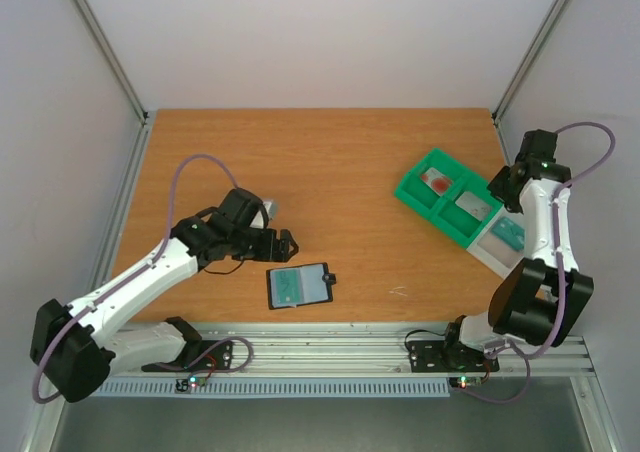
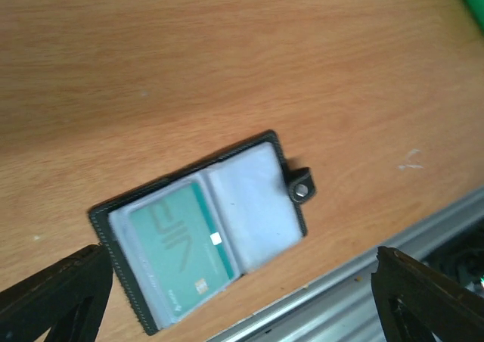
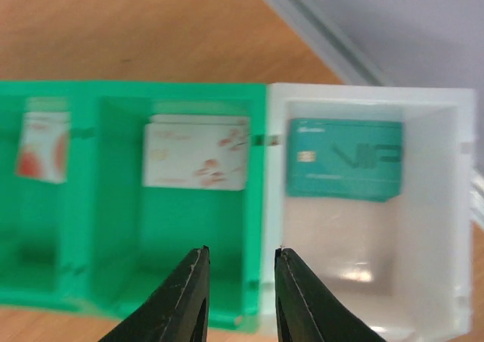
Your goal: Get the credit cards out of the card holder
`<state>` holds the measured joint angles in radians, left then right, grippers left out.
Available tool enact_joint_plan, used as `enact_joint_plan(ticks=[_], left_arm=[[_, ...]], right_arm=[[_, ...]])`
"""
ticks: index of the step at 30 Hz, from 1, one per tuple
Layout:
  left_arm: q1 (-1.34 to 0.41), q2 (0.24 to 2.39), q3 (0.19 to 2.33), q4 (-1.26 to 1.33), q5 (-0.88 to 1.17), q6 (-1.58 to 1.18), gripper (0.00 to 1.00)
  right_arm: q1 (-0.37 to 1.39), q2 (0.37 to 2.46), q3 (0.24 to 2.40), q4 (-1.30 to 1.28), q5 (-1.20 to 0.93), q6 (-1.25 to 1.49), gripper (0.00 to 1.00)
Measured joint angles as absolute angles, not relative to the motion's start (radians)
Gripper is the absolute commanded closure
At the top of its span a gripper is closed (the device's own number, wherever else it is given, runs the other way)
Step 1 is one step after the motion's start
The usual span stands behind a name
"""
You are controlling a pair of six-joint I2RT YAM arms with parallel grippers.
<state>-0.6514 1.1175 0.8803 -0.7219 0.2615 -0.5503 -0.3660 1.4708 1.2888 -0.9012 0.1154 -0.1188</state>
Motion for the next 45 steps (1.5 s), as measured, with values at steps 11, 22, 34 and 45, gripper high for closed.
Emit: enact_joint_plan(ticks=[11, 22, 34, 45], left_arm=[[-0.64, 1.205, 0.773, -0.685, 0.22, -0.64, 0.16], [-0.639, 1.188, 0.615, -0.558, 0.307, -0.735, 0.37], [-0.639, 1.209, 0.579, -0.487, 0.313, -0.767, 0.56], [-0.639, 1.279, 0.565, -0.45, 0.299, -0.752, 0.66]], right_arm=[[-0.18, 1.338, 1.283, -0.937, -0.218, -0.053, 0.72], [0.209, 1.223, 1.054, -0.881, -0.422, 0.074, 0.71], [0.524, 1.247, 0.924, -0.699, -0.468, 0.217, 0.71], [0.616, 1.281, 0.92, -0.632, -0.459, 0.239, 0.71]])
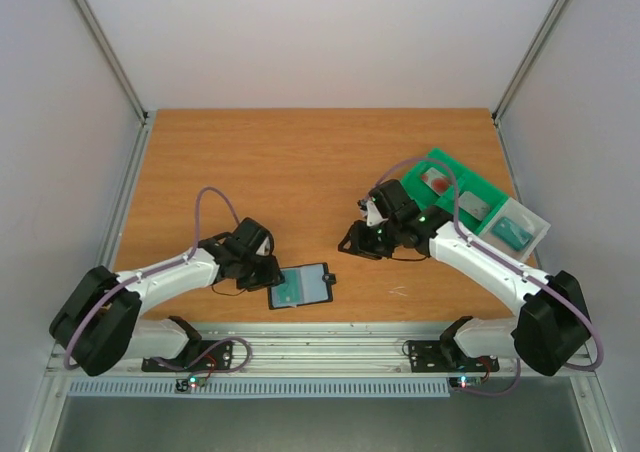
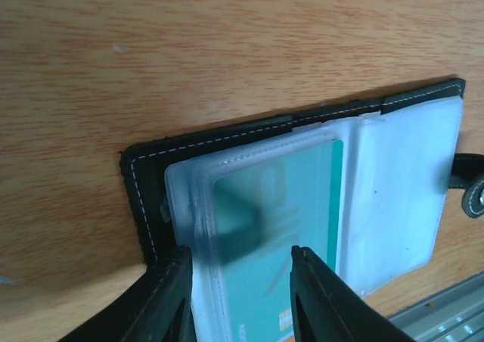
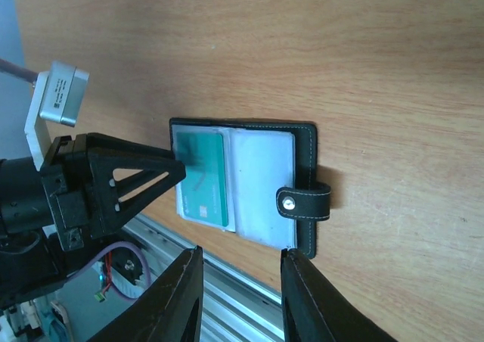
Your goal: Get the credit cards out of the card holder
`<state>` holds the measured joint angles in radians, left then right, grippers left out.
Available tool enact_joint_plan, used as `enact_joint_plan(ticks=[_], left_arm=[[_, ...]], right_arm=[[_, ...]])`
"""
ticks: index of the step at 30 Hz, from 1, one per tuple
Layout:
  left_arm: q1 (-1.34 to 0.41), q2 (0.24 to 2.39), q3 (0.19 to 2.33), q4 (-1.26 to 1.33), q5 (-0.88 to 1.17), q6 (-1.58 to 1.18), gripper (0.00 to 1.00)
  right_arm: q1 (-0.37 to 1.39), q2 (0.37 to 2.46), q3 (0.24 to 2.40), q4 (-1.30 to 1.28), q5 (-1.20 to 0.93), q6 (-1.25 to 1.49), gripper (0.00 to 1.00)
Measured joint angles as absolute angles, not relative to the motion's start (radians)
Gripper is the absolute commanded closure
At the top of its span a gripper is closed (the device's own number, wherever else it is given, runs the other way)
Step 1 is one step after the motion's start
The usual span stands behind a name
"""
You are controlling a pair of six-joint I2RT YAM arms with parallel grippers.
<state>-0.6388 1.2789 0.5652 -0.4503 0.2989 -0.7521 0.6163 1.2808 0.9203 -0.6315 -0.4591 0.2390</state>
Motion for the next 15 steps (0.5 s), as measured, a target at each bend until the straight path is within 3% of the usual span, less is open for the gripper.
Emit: enact_joint_plan(ticks=[6, 15], left_arm=[[-0.639, 1.296, 0.544, -0.407, 0.311, -0.757, 0.78], [-0.64, 1.328, 0.511, -0.284, 0.384, -0.812, 0.83]], right_arm=[[0.624, 1.3, 0.91, -0.611, -0.455, 0.243, 0.71], [0.685, 1.33, 0.902, -0.56, -0.452, 0.264, 0.72]])
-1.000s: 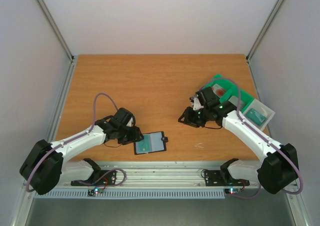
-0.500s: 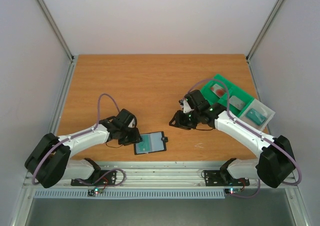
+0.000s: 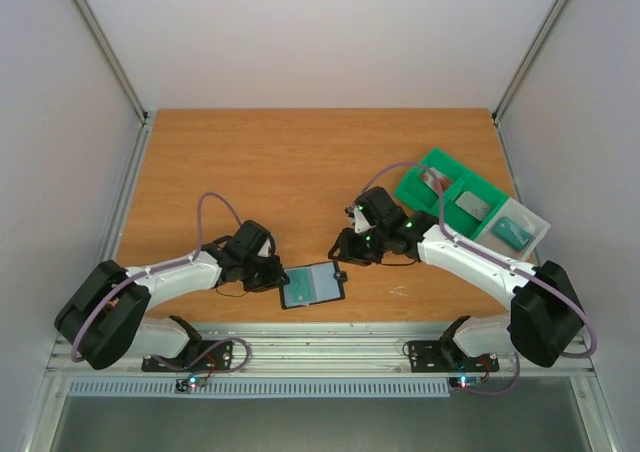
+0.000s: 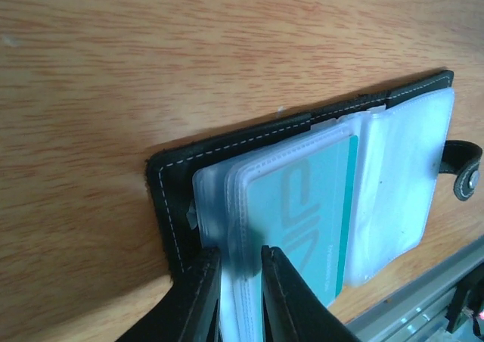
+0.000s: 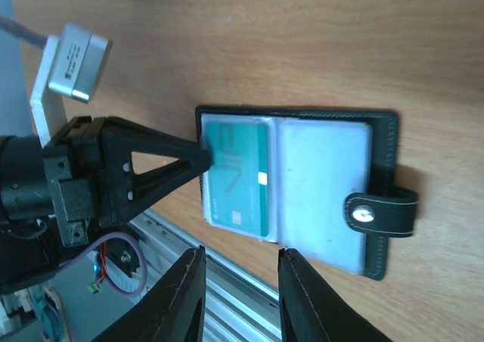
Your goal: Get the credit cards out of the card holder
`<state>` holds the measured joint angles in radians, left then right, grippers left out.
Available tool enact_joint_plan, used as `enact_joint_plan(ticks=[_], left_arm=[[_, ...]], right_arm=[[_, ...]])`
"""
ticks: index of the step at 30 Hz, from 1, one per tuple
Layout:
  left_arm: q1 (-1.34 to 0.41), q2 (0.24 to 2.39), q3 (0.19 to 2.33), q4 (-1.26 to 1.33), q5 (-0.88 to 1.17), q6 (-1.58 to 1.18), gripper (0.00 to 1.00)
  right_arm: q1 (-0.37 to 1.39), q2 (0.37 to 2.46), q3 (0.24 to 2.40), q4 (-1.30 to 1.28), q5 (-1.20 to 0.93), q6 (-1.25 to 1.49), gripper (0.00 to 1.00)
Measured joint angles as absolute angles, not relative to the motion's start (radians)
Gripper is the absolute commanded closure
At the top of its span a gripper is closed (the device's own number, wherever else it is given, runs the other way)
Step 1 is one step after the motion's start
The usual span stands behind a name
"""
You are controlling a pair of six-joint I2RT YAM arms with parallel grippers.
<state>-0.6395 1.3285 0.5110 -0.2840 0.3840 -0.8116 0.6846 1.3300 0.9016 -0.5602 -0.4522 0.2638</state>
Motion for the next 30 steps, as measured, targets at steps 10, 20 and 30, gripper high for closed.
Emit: enact_joint_plan(ticks=[10, 20, 30], left_arm=[[-0.64, 1.307, 0.499, -0.228, 0.427, -0.848, 0.79], [-0.64, 1.317, 0.499, -0.21, 0.459, -0.836, 0.99], [-0.64, 1.323, 0.486, -0.208, 0.456, -0.82, 1.0]], right_arm=[[0.79, 1.437, 0.87, -0.413, -0.467, 0.293, 0.76], [0.822, 1.576, 0.834, -0.282, -0.476, 0.326, 0.78], [0.822, 1.656, 0.817, -0.204, -0.499, 0.324, 0.79]])
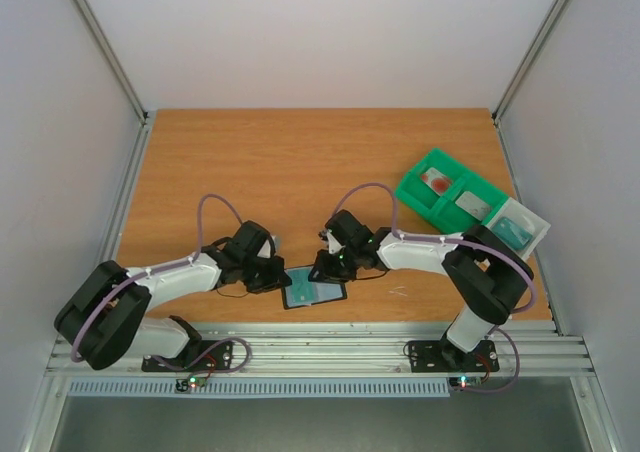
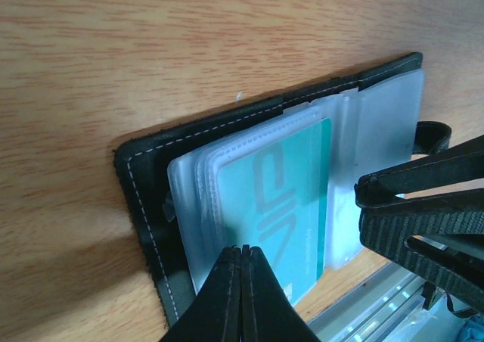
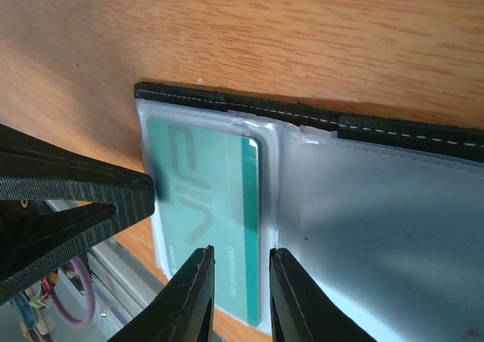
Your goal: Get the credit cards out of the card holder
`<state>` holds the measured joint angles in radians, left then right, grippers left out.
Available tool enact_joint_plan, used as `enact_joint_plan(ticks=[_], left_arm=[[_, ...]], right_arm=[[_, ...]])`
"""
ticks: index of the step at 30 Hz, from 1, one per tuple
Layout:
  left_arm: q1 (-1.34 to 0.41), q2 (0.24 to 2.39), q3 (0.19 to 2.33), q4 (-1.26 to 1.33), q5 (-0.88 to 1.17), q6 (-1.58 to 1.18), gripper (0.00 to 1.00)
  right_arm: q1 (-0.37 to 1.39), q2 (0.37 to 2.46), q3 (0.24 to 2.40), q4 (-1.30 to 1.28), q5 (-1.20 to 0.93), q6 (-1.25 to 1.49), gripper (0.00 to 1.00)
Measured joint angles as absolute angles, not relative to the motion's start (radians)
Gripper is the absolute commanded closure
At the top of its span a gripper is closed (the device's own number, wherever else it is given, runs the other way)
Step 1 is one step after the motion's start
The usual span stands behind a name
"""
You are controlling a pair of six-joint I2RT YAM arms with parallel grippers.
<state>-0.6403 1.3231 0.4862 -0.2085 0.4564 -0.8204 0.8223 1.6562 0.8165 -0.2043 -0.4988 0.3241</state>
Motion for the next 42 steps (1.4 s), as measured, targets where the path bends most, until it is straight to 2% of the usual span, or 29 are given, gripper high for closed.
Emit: enact_joint_plan(ticks=[12, 23, 34, 42], left_arm=[[-0.64, 1.362, 0.478, -0.167, 0.494, -0.807, 1.0], [-0.639, 1.358, 0.477, -0.177, 0.489, -0.795, 1.0], [-0.64, 1.333, 0.478, -0.211, 0.453, -0.777, 0.9], [-0.641, 1.333, 0.479, -0.21, 0.453, -0.777, 0.89]], right_arm=[[0.822, 1.707, 0.791, -0.125, -0.528, 0.296, 0.82], [0.808, 1.708, 0.722, 0.004, -0.56, 0.297, 0.99], [0.808, 1.708, 0.698, 0.067, -0.569, 0.276, 0.99], [0.794, 1.692, 0.694, 0.061, -0.573, 0.268, 0.99]])
